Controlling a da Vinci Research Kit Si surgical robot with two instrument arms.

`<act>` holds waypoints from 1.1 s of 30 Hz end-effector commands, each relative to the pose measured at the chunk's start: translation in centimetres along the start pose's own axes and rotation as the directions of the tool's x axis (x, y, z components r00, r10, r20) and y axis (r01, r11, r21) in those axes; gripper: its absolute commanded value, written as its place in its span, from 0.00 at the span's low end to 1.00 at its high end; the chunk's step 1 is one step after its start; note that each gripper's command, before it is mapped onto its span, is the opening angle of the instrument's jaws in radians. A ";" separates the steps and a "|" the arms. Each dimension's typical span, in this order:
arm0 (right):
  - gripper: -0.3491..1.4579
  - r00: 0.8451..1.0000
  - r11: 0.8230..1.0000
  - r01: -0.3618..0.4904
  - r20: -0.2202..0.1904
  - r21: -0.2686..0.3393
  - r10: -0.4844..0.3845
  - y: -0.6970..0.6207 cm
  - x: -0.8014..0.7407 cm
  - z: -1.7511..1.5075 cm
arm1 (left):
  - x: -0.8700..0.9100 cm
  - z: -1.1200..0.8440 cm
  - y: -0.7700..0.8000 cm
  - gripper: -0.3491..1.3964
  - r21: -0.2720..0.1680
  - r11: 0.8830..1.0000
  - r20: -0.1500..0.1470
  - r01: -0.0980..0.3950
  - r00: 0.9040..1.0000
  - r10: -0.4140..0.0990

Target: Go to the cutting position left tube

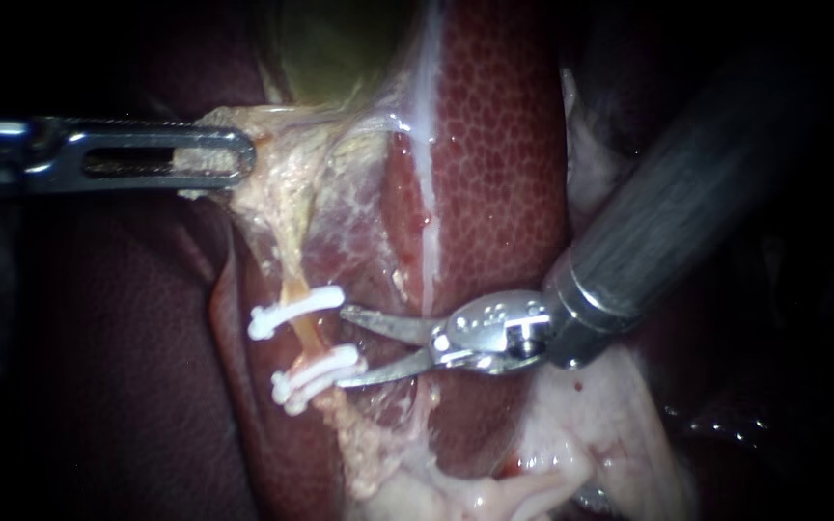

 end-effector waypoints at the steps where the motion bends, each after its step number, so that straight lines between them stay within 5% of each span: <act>1: 0.98 1.000 1.000 -0.001 0.000 0.002 0.001 0.01 0.01 0.02 | 0.00 0.00 0.00 0.00 0.000 1.000 0.000 0.000 1.000 0.000; 23: 0.94 1.000 0.996 -0.002 -0.010 0.094 0.003 -0.04 0.21 0.21 | 0.00 0.00 -0.01 0.00 -0.001 1.000 0.000 0.000 1.000 0.000; 33: 0.93 0.999 0.992 -0.025 -0.026 0.120 0.029 0.05 0.30 0.39 | 0.01 0.03 -0.03 0.00 -0.003 1.000 0.001 0.000 1.000 0.000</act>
